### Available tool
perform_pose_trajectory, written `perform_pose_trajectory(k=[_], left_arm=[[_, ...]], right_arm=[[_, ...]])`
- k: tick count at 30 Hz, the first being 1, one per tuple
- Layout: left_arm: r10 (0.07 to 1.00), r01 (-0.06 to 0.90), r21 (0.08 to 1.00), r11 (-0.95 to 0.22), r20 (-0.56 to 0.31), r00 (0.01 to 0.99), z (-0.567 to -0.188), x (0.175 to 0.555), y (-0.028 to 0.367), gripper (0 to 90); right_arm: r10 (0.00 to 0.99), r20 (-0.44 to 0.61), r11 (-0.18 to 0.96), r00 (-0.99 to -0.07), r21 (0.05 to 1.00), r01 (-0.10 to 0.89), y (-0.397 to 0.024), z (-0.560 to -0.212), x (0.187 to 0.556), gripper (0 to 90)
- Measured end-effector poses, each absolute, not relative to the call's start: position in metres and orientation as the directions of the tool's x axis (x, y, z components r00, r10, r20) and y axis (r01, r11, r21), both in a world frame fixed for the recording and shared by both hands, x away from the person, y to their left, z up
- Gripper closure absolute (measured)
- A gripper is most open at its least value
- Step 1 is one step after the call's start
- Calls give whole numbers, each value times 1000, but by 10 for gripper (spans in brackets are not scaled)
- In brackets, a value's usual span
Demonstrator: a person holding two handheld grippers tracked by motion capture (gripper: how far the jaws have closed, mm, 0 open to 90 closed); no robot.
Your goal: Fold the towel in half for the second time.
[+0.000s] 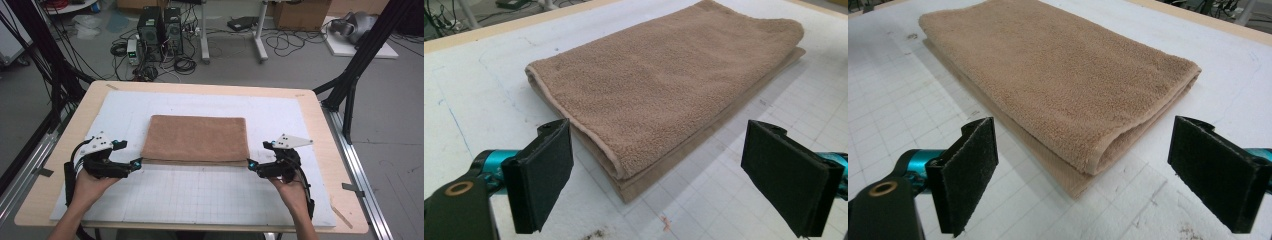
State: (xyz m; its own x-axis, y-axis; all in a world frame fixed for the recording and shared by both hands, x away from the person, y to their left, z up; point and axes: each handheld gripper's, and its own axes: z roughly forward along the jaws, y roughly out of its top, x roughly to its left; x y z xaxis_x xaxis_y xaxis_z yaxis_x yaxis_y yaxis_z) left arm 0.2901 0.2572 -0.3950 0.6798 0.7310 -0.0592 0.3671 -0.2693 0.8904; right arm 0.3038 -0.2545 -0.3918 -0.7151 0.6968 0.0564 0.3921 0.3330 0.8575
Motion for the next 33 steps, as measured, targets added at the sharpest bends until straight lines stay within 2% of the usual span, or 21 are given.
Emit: perform_pose_trajectory(k=[33], left_arm=[[745, 354, 899, -257, -50, 666, -412, 255, 264, 138]], right_arm=[[719, 55, 309, -693, 868, 389, -277, -414, 259, 116]])
